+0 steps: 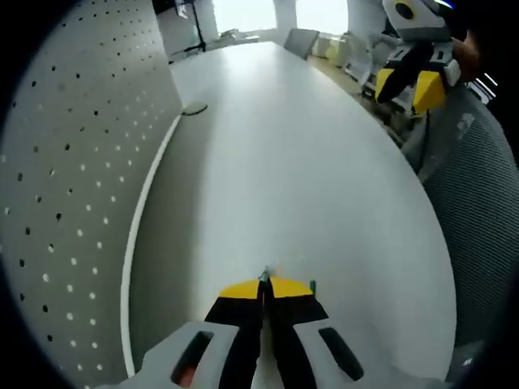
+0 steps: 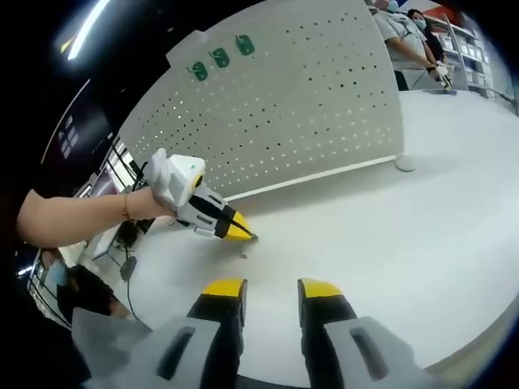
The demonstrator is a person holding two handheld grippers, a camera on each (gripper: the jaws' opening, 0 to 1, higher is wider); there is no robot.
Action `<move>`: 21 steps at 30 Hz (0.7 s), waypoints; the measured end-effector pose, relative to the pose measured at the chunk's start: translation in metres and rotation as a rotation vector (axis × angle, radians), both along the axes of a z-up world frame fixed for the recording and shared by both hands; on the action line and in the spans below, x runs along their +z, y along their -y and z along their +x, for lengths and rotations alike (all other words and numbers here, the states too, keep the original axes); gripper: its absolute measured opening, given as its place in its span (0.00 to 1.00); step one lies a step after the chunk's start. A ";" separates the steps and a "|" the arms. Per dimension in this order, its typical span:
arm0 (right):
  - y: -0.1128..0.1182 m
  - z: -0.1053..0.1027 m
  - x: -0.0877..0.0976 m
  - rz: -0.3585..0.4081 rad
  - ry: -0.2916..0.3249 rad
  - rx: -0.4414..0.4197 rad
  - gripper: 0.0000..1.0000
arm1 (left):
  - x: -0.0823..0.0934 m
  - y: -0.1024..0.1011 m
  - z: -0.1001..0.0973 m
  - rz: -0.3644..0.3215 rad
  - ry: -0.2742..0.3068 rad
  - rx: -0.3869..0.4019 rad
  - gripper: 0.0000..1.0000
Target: Insert the hook assembly into the mounting plate slot until the hook locks in place.
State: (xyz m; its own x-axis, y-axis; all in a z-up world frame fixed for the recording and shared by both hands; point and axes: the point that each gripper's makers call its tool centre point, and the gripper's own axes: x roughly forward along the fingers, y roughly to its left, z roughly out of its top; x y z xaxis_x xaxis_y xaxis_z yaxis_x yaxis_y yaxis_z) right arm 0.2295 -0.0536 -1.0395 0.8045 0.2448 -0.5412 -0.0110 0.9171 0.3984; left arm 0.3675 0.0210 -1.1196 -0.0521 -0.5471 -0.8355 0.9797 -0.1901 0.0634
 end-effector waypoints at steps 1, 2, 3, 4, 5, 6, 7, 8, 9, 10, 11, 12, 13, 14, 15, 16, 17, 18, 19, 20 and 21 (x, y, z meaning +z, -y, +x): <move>0.000 0.000 0.000 0.001 0.001 -0.002 0.22 | 0.000 -0.001 0.000 0.000 0.002 0.001 0.02; 0.000 0.000 0.000 0.002 0.000 -0.002 0.22 | 0.002 -0.001 0.002 -0.003 0.004 0.006 0.01; 0.000 0.000 0.001 0.003 0.001 -0.002 0.22 | 0.002 -0.001 0.003 -0.001 -0.006 0.020 0.01; 0.000 0.000 0.001 0.004 0.001 -0.003 0.22 | 0.001 -0.003 0.007 0.000 -0.011 0.032 0.01; 0.001 0.000 0.001 0.005 0.001 -0.005 0.22 | 0.001 -0.004 0.007 0.002 -0.014 0.038 0.01; 0.001 0.000 0.001 0.006 0.002 -0.007 0.22 | 0.001 -0.005 0.005 0.004 -0.020 0.043 0.01; 0.001 0.001 0.001 0.008 0.002 -0.008 0.22 | 0.001 -0.006 0.005 0.006 -0.019 0.044 0.01; 0.002 0.001 0.002 0.009 0.003 -0.009 0.22 | 0.001 -0.007 0.005 0.008 -0.017 0.042 0.01; 0.002 0.001 0.002 0.009 0.004 -0.010 0.22 | 0.002 -0.009 0.005 0.010 -0.014 0.043 0.01; 0.002 0.002 0.003 0.008 0.006 -0.010 0.22 | 0.003 -0.010 0.006 0.010 -0.014 0.050 0.01; 0.002 0.002 0.005 0.008 0.008 -0.010 0.22 | 0.005 -0.012 0.006 0.005 -0.021 0.065 0.01; 0.002 0.003 0.006 0.008 0.010 -0.010 0.22 | 0.007 -0.012 0.006 0.000 -0.028 0.079 0.01; 0.002 0.004 0.007 0.008 0.013 -0.010 0.22 | 0.011 -0.013 0.009 -0.015 -0.028 0.102 0.01; 0.002 0.005 0.008 0.007 0.015 -0.009 0.22 | 0.014 -0.013 0.011 -0.029 -0.026 0.122 0.01; 0.002 0.005 0.009 0.006 0.016 -0.007 0.22 | 0.018 -0.013 0.010 -0.040 -0.049 0.153 0.01; 0.001 0.006 0.010 0.002 0.019 -0.003 0.22 | 0.022 -0.013 0.009 -0.055 -0.063 0.163 0.01; 0.000 0.007 0.011 -0.011 0.022 0.006 0.22 | 0.023 -0.013 0.010 -0.065 -0.074 0.174 0.01; -0.001 0.008 0.012 -0.021 0.024 0.018 0.22 | 0.026 -0.014 0.013 -0.074 -0.078 0.186 0.01; -0.002 0.009 0.014 -0.020 0.027 0.020 0.22 | 0.029 -0.015 0.013 -0.079 -0.079 0.191 0.01; -0.003 0.010 0.017 -0.017 0.035 0.020 0.22 | 0.032 -0.016 0.013 -0.084 -0.080 0.203 0.01; -0.003 0.011 0.019 -0.014 0.040 0.020 0.22 | 0.035 -0.017 0.014 -0.091 -0.082 0.212 0.01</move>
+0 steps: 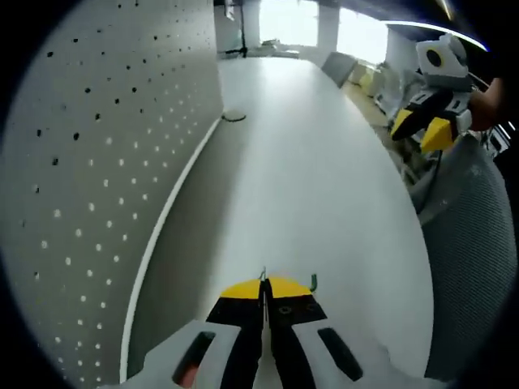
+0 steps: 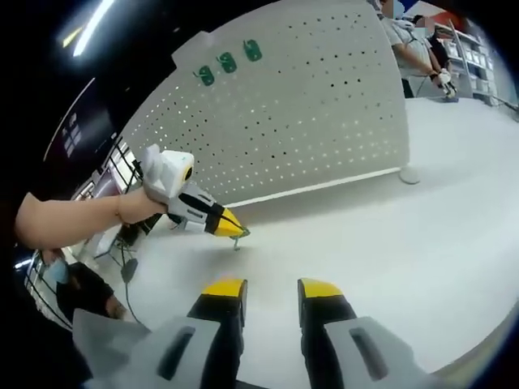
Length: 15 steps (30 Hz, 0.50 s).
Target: Insert the hook assembly into the mounting plate slot until the hook locks in place.
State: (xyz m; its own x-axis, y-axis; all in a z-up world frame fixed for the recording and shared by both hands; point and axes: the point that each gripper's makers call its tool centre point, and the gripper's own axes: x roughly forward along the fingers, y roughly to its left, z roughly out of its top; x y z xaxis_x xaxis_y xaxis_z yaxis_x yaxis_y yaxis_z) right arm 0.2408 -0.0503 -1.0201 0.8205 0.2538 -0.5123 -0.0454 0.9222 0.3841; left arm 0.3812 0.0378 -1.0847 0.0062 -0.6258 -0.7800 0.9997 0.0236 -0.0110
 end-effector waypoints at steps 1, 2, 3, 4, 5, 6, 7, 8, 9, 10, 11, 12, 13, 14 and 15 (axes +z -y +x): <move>-0.001 0.001 0.001 0.000 0.002 0.001 0.22 | 0.004 -0.001 -0.001 -0.009 -0.008 0.017 0.01; -0.003 0.002 0.005 -0.001 0.010 0.009 0.22 | 0.009 -0.001 -0.001 -0.028 -0.030 0.050 0.01; -0.003 0.003 0.006 -0.003 0.015 0.013 0.22 | 0.013 -0.001 -0.002 -0.038 -0.040 0.065 0.01; -0.005 0.005 0.008 -0.002 0.019 0.018 0.22 | 0.018 -0.002 -0.002 -0.055 -0.049 0.085 0.01; -0.006 0.005 0.009 -0.003 0.021 0.021 0.22 | 0.024 -0.004 -0.003 -0.067 -0.058 0.107 0.01; -0.004 0.007 0.014 -0.033 0.044 0.014 0.22 | 0.027 -0.005 -0.004 -0.079 -0.067 0.128 0.01; -0.004 0.010 0.018 -0.048 0.066 0.013 0.21 | 0.032 -0.005 -0.005 -0.096 -0.082 0.154 0.01; -0.006 0.010 0.021 -0.040 0.071 0.016 0.21 | 0.040 -0.004 -0.010 -0.140 -0.126 0.190 0.01; -0.009 0.012 0.023 -0.021 0.070 0.019 0.21 | 0.046 -0.002 -0.015 -0.176 -0.154 0.201 0.01; -0.011 0.014 0.024 -0.008 0.069 0.022 0.21 | 0.052 -0.003 -0.019 -0.205 -0.171 0.217 0.01; -0.014 0.016 0.025 -0.001 0.074 0.027 0.21 | 0.054 -0.006 -0.020 -0.205 -0.165 0.222 0.01; -0.017 0.018 0.026 -0.001 0.079 0.033 0.21 | 0.057 -0.009 -0.023 -0.209 -0.155 0.227 0.01; -0.020 0.019 0.027 -0.002 0.082 0.042 0.21 | 0.059 -0.011 -0.025 -0.215 -0.158 0.235 0.01; -0.023 0.020 0.028 -0.002 0.084 0.051 0.21 | 0.063 -0.013 -0.029 -0.231 -0.165 0.254 0.01; -0.026 0.021 0.029 0.002 0.088 0.058 0.21 | 0.067 -0.015 -0.031 -0.244 -0.169 0.268 0.01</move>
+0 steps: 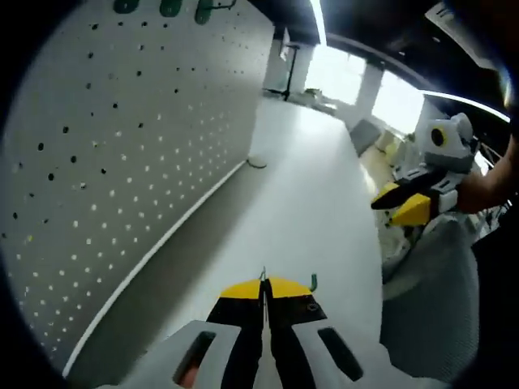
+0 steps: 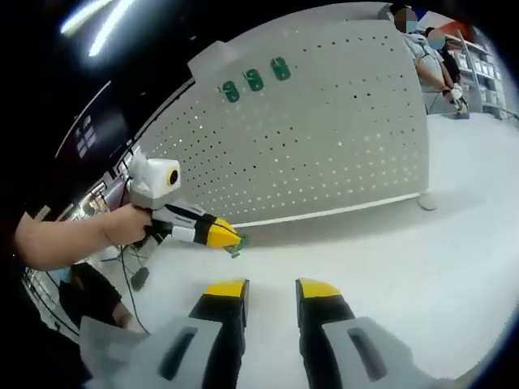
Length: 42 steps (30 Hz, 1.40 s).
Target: Insert the hook assembly into the mounting plate slot until the hook locks in place.
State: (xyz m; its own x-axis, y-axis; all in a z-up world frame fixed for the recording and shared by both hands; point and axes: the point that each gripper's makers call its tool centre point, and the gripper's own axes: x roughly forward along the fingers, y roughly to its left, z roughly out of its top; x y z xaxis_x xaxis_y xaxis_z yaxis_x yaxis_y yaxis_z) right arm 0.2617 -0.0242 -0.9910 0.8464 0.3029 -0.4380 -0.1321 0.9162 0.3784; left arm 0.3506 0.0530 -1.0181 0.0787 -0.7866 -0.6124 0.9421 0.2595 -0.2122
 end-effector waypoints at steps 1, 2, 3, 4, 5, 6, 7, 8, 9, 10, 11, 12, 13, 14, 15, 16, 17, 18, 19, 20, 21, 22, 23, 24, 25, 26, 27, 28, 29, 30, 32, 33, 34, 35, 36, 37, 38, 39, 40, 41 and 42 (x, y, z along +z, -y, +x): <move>-0.004 0.001 0.002 0.008 0.005 0.005 0.21 | 0.003 -0.002 -0.002 -0.010 -0.009 0.015 0.01; -0.010 0.003 0.005 0.044 0.010 0.004 0.21 | 0.007 -0.006 -0.005 -0.023 -0.020 0.038 0.01; -0.015 0.003 0.008 0.074 0.013 0.004 0.21 | 0.010 -0.009 -0.007 -0.030 -0.026 0.054 0.01; -0.018 0.005 0.010 0.091 0.019 0.006 0.21 | 0.014 -0.012 -0.009 -0.049 -0.039 0.085 0.01; -0.023 0.005 0.012 0.101 0.020 0.015 0.21 | 0.016 -0.015 -0.011 -0.058 -0.046 0.097 0.01; -0.027 0.006 0.013 0.110 0.020 0.020 0.21 | 0.021 -0.019 -0.014 -0.072 -0.033 0.107 0.01; -0.033 0.006 0.017 0.132 0.021 0.026 0.21 | 0.027 -0.020 -0.015 -0.090 -0.012 0.113 0.01; -0.036 0.006 0.020 0.132 0.023 0.029 0.21 | 0.030 -0.023 -0.018 -0.095 -0.007 0.113 0.01; -0.041 0.005 0.022 0.133 0.023 0.040 0.21 | 0.033 -0.025 -0.021 -0.102 -0.009 0.125 0.01; -0.047 0.005 0.026 0.138 0.036 0.058 0.21 | 0.036 -0.027 -0.023 -0.108 -0.010 0.139 0.01; -0.050 0.005 0.028 0.143 0.038 0.066 0.21 | 0.040 -0.031 -0.024 -0.119 -0.006 0.162 0.01; -0.055 0.005 0.030 0.152 0.040 0.077 0.21 | 0.043 -0.033 -0.025 -0.129 -0.006 0.182 0.01; -0.058 0.004 0.032 0.156 0.044 0.085 0.21 | 0.047 -0.035 -0.028 -0.144 -0.013 0.206 0.01; -0.063 0.004 0.034 0.157 0.048 0.094 0.21 | 0.050 -0.037 -0.030 -0.155 -0.016 0.222 0.01; -0.065 0.004 0.034 0.159 0.048 0.099 0.21 | 0.054 -0.039 -0.033 -0.172 -0.031 0.248 0.01; -0.070 0.003 0.036 0.170 0.047 0.110 0.21 | 0.057 -0.040 -0.035 -0.180 -0.034 0.259 0.01; -0.073 0.003 0.038 0.182 0.050 0.116 0.20 | 0.060 -0.043 -0.039 -0.190 -0.038 0.278 0.01; -0.077 0.003 0.040 0.195 0.052 0.120 0.20 | 0.061 -0.044 -0.041 -0.194 -0.037 0.286 0.01; -0.080 0.003 0.042 0.204 0.054 0.123 0.20 | 0.063 -0.046 -0.044 -0.199 -0.029 0.293 0.01; -0.083 0.004 0.044 0.213 0.058 0.127 0.20 | 0.065 -0.047 -0.046 -0.206 -0.031 0.301 0.01; -0.088 0.005 0.047 0.224 0.060 0.135 0.20 | 0.066 -0.048 -0.047 -0.216 -0.032 0.314 0.01; -0.089 0.005 0.047 0.227 0.060 0.139 0.19 | 0.069 -0.049 -0.048 -0.233 -0.035 0.335 0.01; -0.094 0.006 0.050 0.241 0.061 0.148 0.19 | 0.073 -0.050 -0.048 -0.253 -0.032 0.352 0.01; -0.098 0.006 0.051 0.251 0.060 0.156 0.19 | 0.076 -0.050 -0.051 -0.281 -0.062 0.373 0.01; -0.103 0.007 0.052 0.257 0.056 0.168 0.19 | 0.077 -0.051 -0.052 -0.293 -0.066 0.386 0.01; -0.105 0.008 0.053 0.256 0.053 0.174 0.18 | 0.078 -0.053 -0.053 -0.293 -0.060 0.399 0.01; -0.110 0.008 0.054 0.263 0.048 0.185 0.18 | 0.078 -0.054 -0.054 -0.291 -0.054 0.403 0.01; -0.113 0.009 0.056 0.274 0.049 0.193 0.17 | 0.079 -0.057 -0.055 -0.295 -0.052 0.414 0.01; -0.116 0.010 0.059 0.281 0.053 0.197 0.17 | 0.080 -0.058 -0.056 -0.303 -0.051 0.425 0.01; -0.118 0.010 0.061 0.283 0.054 0.200 0.16 | 0.082 -0.060 -0.057 -0.315 -0.055 0.435 0.01; -0.121 0.012 0.064 0.292 0.061 0.206 0.16 | 0.082 -0.062 -0.059 -0.316 -0.048 0.442 0.01; -0.123 0.012 0.065 0.296 0.059 0.208 0.16 | 0.083 -0.064 -0.059 -0.317 -0.040 0.448 0.01; -0.125 0.013 0.065 0.305 0.055 0.210 0.16 | 0.084 -0.065 -0.060 -0.322 -0.040 0.452 0.01; -0.126 0.013 0.065 0.316 0.051 0.206 0.16 | 0.087 -0.066 -0.060 -0.335 -0.042 0.461 0.01; -0.128 0.014 0.067 0.332 0.051 0.206 0.15 | 0.089 -0.067 -0.060 -0.343 -0.038 0.468 0.01; -0.131 0.014 0.068 0.341 0.048 0.211 0.15 | 0.091 -0.068 -0.060 -0.346 -0.036 0.473 0.01; -0.133 0.014 0.068 0.344 0.046 0.217 0.15 | 0.093 -0.069 -0.060 -0.352 -0.031 0.479 0.01; -0.134 0.014 0.069 0.345 0.046 0.219 0.14 | 0.096 -0.070 -0.060 -0.363 -0.031 0.485 0.01; -0.136 0.014 0.072 0.353 0.052 0.218 0.13 | 0.098 -0.070 -0.061 -0.374 -0.035 0.487 0.01; -0.137 0.015 0.073 0.363 0.053 0.217 0.13 | 0.101 -0.070 -0.062 -0.384 -0.032 0.487 0.01; -0.137 0.014 0.074 0.374 0.050 0.215 0.13 | 0.102 -0.070 -0.063 -0.388 -0.028 0.489 0.01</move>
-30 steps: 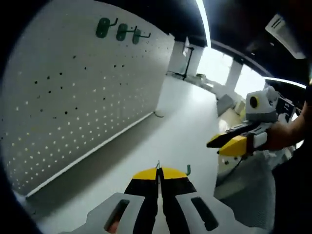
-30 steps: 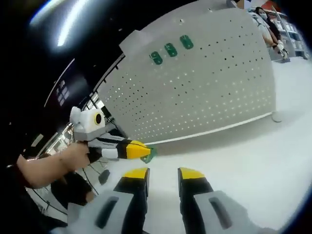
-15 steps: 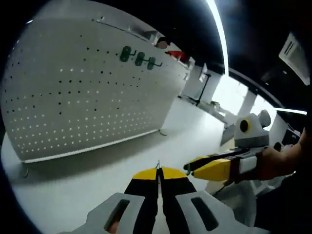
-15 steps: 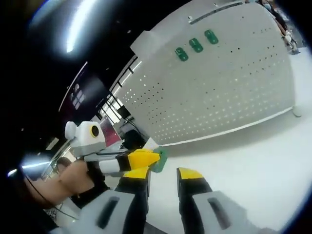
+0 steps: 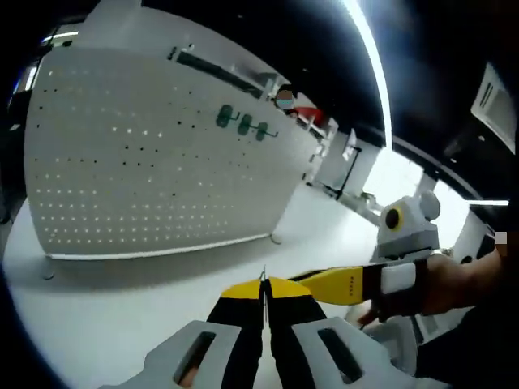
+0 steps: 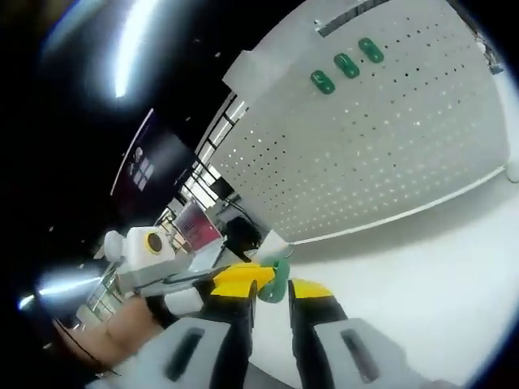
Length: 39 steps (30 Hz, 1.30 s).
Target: Insert the hook assembly into the mounting plate slot until the hook locks in place.
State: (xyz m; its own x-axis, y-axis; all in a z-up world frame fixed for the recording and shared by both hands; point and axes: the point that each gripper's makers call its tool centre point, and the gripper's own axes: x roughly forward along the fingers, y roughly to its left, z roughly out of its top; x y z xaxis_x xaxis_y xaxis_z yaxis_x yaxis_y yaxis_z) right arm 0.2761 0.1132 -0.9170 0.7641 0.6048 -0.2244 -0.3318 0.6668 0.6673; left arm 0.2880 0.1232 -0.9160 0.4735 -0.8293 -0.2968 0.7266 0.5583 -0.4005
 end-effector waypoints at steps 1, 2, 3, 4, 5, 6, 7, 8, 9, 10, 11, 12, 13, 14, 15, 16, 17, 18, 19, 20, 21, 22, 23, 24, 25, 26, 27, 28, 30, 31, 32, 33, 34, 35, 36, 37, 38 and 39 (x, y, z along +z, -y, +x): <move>0.000 0.000 0.001 0.011 -0.002 -0.005 0.13 | 0.000 0.000 -0.001 0.001 0.002 0.000 0.01; -0.001 0.001 0.002 0.020 -0.003 -0.008 0.13 | 0.001 -0.001 -0.001 -0.001 0.009 0.003 0.01; -0.002 0.001 0.001 0.022 -0.008 -0.006 0.13 | 0.002 -0.002 0.000 -0.007 0.010 0.014 0.01; -0.002 0.001 0.001 0.021 -0.010 -0.006 0.12 | 0.004 -0.003 0.000 -0.027 -0.005 0.023 0.01; -0.002 0.001 0.002 0.026 -0.007 -0.010 0.12 | 0.004 -0.004 0.000 -0.032 -0.007 0.027 0.01; -0.002 0.000 0.003 0.032 -0.008 -0.010 0.11 | 0.007 -0.005 0.001 -0.054 -0.010 0.039 0.01; -0.003 0.000 0.005 0.042 -0.007 -0.009 0.11 | 0.009 -0.006 0.001 -0.062 -0.012 0.044 0.01; -0.004 0.000 0.006 0.050 -0.010 -0.009 0.11 | 0.008 -0.006 -0.001 -0.057 -0.010 0.041 0.01; -0.005 -0.001 0.007 0.053 -0.009 -0.009 0.10 | 0.009 -0.006 -0.001 -0.057 -0.006 0.043 0.01; -0.005 -0.001 0.007 0.052 -0.009 -0.008 0.10 | 0.010 -0.006 -0.002 -0.057 -0.001 0.042 0.01; -0.006 -0.001 0.007 0.054 -0.009 -0.007 0.09 | 0.010 -0.006 -0.002 -0.055 0.003 0.043 0.01; -0.008 -0.002 0.008 0.067 -0.015 -0.005 0.09 | 0.011 -0.006 -0.002 -0.053 0.006 0.043 0.01; -0.009 -0.002 0.009 0.080 -0.019 -0.004 0.07 | 0.011 -0.007 -0.002 -0.056 0.008 0.045 0.01; -0.011 -0.003 0.011 0.099 -0.024 0.001 0.05 | 0.011 -0.007 -0.002 -0.058 0.008 0.046 0.01; -0.012 -0.004 0.012 0.105 -0.024 0.006 0.04 | 0.011 -0.008 -0.003 -0.060 0.004 0.046 0.01; -0.012 -0.003 0.012 0.100 -0.024 0.003 0.04 | 0.012 -0.009 -0.003 -0.063 0.001 0.048 0.01; -0.013 -0.003 0.013 0.101 -0.023 0.003 0.04 | 0.014 -0.010 -0.004 -0.067 0.003 0.049 0.01; -0.013 -0.004 0.014 0.107 -0.027 0.005 0.04 | 0.015 -0.010 -0.004 -0.067 0.006 0.050 0.01; -0.014 -0.004 0.015 0.113 -0.032 0.006 0.04 | 0.016 -0.011 -0.004 -0.068 0.012 0.053 0.01; -0.014 -0.004 0.016 0.115 -0.034 0.007 0.03 | 0.017 -0.011 -0.004 -0.067 0.017 0.056 0.01; -0.014 -0.003 0.016 0.114 -0.035 0.008 0.03 | 0.019 -0.011 -0.004 -0.060 0.028 0.061 0.01; -0.014 -0.003 0.016 0.110 -0.036 0.008 0.02 | 0.019 -0.011 -0.004 -0.048 0.042 0.064 0.01; -0.015 -0.003 0.016 0.103 -0.035 0.008 0.02 | 0.020 -0.011 -0.003 -0.031 0.061 0.066 0.01; -0.015 -0.002 0.015 0.095 -0.038 0.009 0.01 | 0.022 -0.012 -0.003 -0.015 0.092 0.069 0.01; -0.015 -0.002 0.015 0.096 -0.038 0.010 0.01 | 0.023 -0.011 -0.003 -0.012 0.101 0.069 0.01; -0.015 -0.002 0.016 0.105 -0.038 0.006 0.01 | 0.024 -0.011 -0.003 0.003 0.115 0.073 0.01; -0.015 -0.001 0.017 0.114 -0.039 0.000 0.01 | 0.024 -0.012 -0.002 0.010 0.130 0.075 0.01; -0.015 -0.001 0.018 0.115 -0.039 -0.005 0.01 | 0.025 -0.012 -0.002 0.012 0.140 0.075 0.01; -0.015 -0.001 0.021 0.091 -0.016 -0.013 0.00 | 0.025 -0.012 0.000 -0.003 0.133 0.083 0.01; -0.015 -0.001 0.021 0.090 -0.019 -0.012 0.00 | 0.026 -0.012 0.000 -0.001 0.136 0.082 0.01; -0.014 0.000 0.020 0.095 -0.025 -0.009 0.00 | 0.026 -0.012 0.000 0.001 0.141 0.083 0.01; -0.014 0.000 0.021 0.101 -0.027 -0.007 0.00 | 0.027 -0.012 -0.001 0.003 0.152 0.084 0.01; -0.014 0.000 0.021 0.104 -0.027 -0.002 0.00 | 0.028 -0.012 -0.001 0.008 0.161 0.082 0.01; -0.014 0.000 0.022 0.103 -0.021 0.000 0.00 | 0.030 -0.012 -0.001 0.009 0.184 0.078 0.01; -0.015 -0.001 0.024 0.095 -0.012 0.005 0.00 | 0.031 -0.012 -0.001 0.011 0.201 0.072 0.01; -0.016 -0.001 0.026 0.090 -0.005 0.008 0.00 | 0.032 -0.013 -0.001 0.008 0.215 0.063 0.01; -0.016 -0.001 0.027 0.085 0.000 0.011 0.00 | 0.033 -0.013 -0.002 0.004 0.220 0.059 0.01; -0.017 -0.002 0.028 0.074 0.007 0.014 0.00 | 0.034 -0.014 -0.001 -0.001 0.226 0.056 0.01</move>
